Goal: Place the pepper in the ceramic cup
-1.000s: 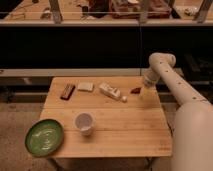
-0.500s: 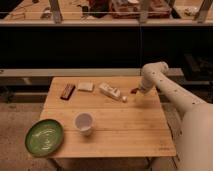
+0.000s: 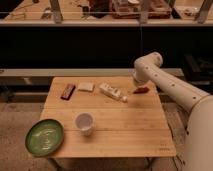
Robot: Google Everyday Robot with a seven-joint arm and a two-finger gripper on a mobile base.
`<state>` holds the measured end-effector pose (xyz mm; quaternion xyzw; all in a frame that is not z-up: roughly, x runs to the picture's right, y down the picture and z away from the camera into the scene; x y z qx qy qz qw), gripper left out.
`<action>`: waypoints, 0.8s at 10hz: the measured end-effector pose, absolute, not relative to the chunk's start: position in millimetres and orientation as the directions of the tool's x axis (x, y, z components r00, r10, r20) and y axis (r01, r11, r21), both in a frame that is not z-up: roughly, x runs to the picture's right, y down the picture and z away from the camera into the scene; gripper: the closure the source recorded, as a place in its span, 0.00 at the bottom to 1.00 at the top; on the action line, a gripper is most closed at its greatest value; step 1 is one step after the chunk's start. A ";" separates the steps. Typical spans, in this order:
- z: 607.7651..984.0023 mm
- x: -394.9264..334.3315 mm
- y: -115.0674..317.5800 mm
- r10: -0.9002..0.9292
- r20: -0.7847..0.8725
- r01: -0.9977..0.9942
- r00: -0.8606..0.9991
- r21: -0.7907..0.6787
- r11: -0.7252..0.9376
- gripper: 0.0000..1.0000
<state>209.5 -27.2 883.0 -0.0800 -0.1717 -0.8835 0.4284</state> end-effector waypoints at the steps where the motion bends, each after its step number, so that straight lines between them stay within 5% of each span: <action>1: 881.1 206.2 -28.4 -0.717 0.284 0.771 -0.637 0.242 -0.589 0.20; 4: 886.8 197.4 -27.6 -0.764 0.282 0.813 -0.581 0.246 -0.528 0.20; 8: 885.9 243.2 -26.7 -0.926 0.347 0.987 -0.145 0.111 -0.113 0.20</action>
